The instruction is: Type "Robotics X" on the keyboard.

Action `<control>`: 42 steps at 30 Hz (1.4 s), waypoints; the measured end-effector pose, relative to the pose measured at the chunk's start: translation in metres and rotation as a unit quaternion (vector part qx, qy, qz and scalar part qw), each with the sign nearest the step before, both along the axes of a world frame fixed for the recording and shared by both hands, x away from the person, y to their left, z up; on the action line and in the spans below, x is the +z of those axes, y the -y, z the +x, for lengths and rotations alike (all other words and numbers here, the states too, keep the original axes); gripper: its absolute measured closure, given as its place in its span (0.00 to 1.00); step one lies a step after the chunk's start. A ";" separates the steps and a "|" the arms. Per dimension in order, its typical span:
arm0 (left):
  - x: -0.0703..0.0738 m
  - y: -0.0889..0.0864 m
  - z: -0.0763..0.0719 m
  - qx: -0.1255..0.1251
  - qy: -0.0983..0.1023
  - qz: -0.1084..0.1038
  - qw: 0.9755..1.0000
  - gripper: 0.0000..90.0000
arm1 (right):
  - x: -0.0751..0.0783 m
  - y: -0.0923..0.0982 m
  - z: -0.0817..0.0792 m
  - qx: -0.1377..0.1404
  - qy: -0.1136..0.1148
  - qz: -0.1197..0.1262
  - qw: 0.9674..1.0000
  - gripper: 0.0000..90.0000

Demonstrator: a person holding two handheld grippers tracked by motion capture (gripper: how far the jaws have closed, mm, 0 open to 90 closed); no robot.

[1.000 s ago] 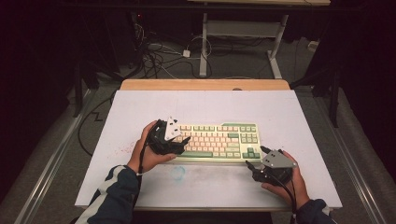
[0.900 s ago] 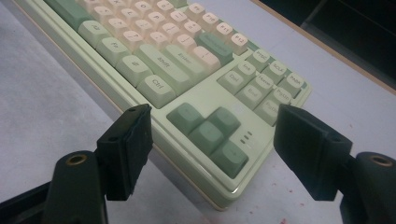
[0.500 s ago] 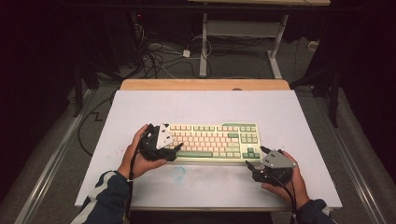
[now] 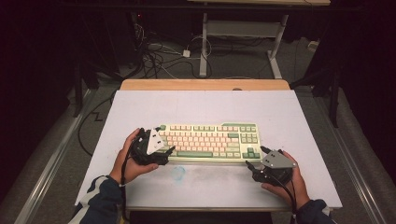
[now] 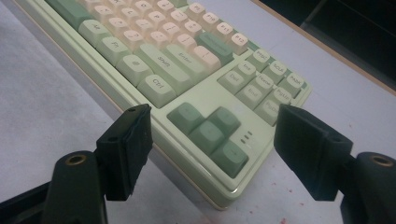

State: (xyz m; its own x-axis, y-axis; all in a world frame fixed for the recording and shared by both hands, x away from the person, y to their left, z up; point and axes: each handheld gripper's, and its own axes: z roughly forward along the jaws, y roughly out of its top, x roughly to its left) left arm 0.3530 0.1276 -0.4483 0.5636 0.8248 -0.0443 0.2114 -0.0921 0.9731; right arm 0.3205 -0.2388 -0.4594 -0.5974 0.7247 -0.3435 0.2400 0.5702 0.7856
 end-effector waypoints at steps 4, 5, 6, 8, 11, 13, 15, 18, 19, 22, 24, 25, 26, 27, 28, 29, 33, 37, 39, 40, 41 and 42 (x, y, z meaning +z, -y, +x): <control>-0.004 -0.007 -0.003 0.006 -0.003 0.005 1.000 0.20 | 0.000 0.000 0.000 0.000 0.000 0.000 1.000 0.32; -0.005 -0.008 -0.004 0.008 -0.003 0.006 1.000 0.20 | 0.000 0.000 0.000 -0.001 0.000 0.001 1.000 0.32; -0.006 -0.010 -0.004 0.011 -0.003 0.007 1.000 0.20 | 0.000 0.000 0.000 -0.001 -0.001 0.002 1.000 0.32; -0.008 -0.013 -0.006 0.012 -0.008 0.006 1.000 0.20 | 0.001 0.000 0.001 -0.001 0.000 0.003 1.000 0.32; -0.013 -0.018 -0.009 0.017 -0.011 0.007 1.000 0.20 | 0.001 -0.001 0.002 0.000 -0.001 0.005 1.000 0.32; -0.016 -0.021 -0.010 0.020 -0.013 0.010 1.000 0.20 | 0.002 -0.002 0.003 -0.002 -0.002 0.008 1.000 0.32; -0.019 -0.023 -0.011 0.023 -0.018 0.010 1.000 0.20 | 0.003 -0.004 0.004 -0.002 -0.002 0.010 1.000 0.32; -0.022 -0.026 -0.013 0.026 -0.022 0.012 0.999 0.20 | 0.004 -0.006 0.005 0.001 0.000 0.011 1.000 0.32; -0.024 -0.027 -0.013 0.028 -0.023 0.011 0.999 0.20 | 0.004 -0.006 0.006 0.002 0.000 0.013 1.000 0.32; -0.028 -0.028 -0.017 0.027 -0.030 0.019 0.999 0.20 | 0.007 -0.008 0.008 0.003 0.002 0.018 1.000 0.33; -0.031 -0.028 -0.019 0.026 -0.035 0.023 0.999 0.20 | 0.009 -0.009 0.010 0.003 0.001 0.025 1.000 0.35; -0.032 -0.029 -0.020 0.026 -0.036 0.024 0.999 0.20 | 0.011 -0.010 0.012 0.004 -0.002 0.031 1.000 0.37; -0.033 -0.029 -0.021 0.026 -0.037 0.021 0.999 0.20 | 0.011 -0.011 0.013 0.006 -0.003 0.032 0.999 0.38; -0.034 -0.029 -0.022 0.025 -0.039 0.022 0.999 0.20 | 0.013 -0.012 0.014 0.007 0.000 0.032 0.999 0.40; -0.035 -0.030 -0.023 0.027 -0.040 0.026 0.999 0.20 | 0.014 -0.013 0.015 0.009 0.000 0.033 0.999 0.45; -0.036 -0.031 -0.024 0.027 -0.042 0.027 0.998 0.20 | 0.015 -0.014 0.016 0.013 -0.002 0.036 0.999 0.49; -0.039 -0.034 -0.027 0.031 -0.050 0.030 0.998 0.20 | 0.021 -0.017 0.021 0.035 -0.016 0.049 0.998 0.67; -0.041 -0.037 -0.031 0.036 -0.058 0.032 0.997 0.20 | 0.025 -0.024 0.030 0.043 -0.034 0.056 0.997 0.82; -0.042 -0.037 -0.032 0.037 -0.060 0.033 0.997 0.20 | 0.027 -0.029 0.035 0.053 -0.048 0.056 0.996 0.89; -0.042 -0.037 -0.032 0.039 -0.059 0.034 0.997 0.20 | 0.028 -0.033 0.038 0.059 -0.052 0.054 0.995 0.91; -0.041 -0.037 -0.032 0.039 -0.059 0.034 0.997 0.20 | 0.028 -0.037 0.040 0.064 -0.055 0.049 0.995 0.94; -0.041 -0.037 -0.032 0.039 -0.059 0.031 0.997 0.20 | 0.029 -0.041 0.042 0.068 -0.060 0.048 0.995 0.96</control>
